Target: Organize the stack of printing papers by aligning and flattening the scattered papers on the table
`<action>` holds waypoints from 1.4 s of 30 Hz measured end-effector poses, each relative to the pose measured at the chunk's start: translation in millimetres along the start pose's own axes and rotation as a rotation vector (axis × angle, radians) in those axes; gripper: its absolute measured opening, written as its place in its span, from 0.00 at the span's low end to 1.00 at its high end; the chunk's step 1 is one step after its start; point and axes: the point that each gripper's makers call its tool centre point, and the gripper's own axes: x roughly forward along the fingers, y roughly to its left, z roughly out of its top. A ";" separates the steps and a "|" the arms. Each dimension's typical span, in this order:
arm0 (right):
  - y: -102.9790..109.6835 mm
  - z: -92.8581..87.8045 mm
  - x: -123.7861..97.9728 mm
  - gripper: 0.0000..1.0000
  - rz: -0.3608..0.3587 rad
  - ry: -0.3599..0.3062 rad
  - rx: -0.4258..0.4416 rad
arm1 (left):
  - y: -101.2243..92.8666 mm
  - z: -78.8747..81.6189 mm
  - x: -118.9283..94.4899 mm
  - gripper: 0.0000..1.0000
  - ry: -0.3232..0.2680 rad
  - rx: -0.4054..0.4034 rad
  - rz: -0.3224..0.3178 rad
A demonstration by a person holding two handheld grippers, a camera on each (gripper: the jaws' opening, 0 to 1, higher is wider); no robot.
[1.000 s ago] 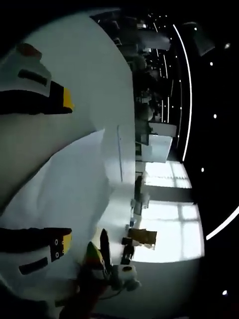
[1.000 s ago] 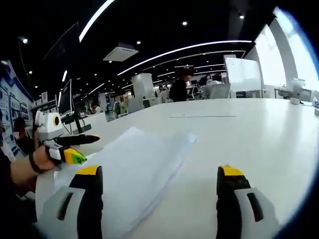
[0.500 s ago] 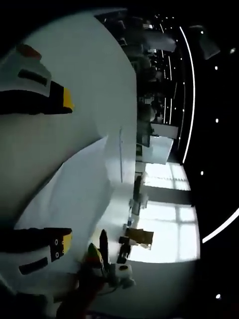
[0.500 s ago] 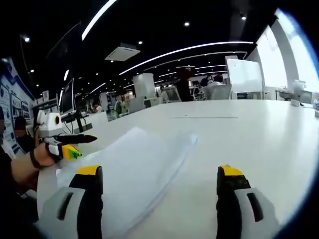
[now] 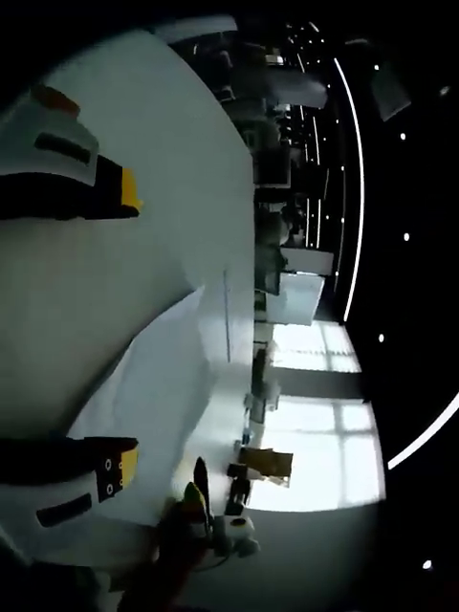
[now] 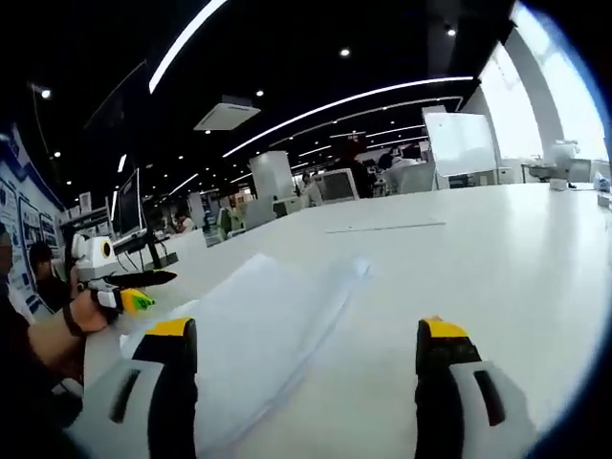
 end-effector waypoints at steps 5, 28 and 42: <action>7.2 -4.2 -11.2 0.90 -0.007 -0.001 -0.014 | -0.1 -0.9 -5.8 0.97 -0.008 0.002 0.011; -2.2 -5.8 -82.2 0.90 -0.051 -0.001 -0.020 | 13.6 -4.7 -40.6 0.97 0.040 0.003 0.047; 26.5 4.3 -115.7 0.90 -0.015 0.059 -0.115 | 5.5 5.7 -79.3 0.97 0.085 0.000 0.022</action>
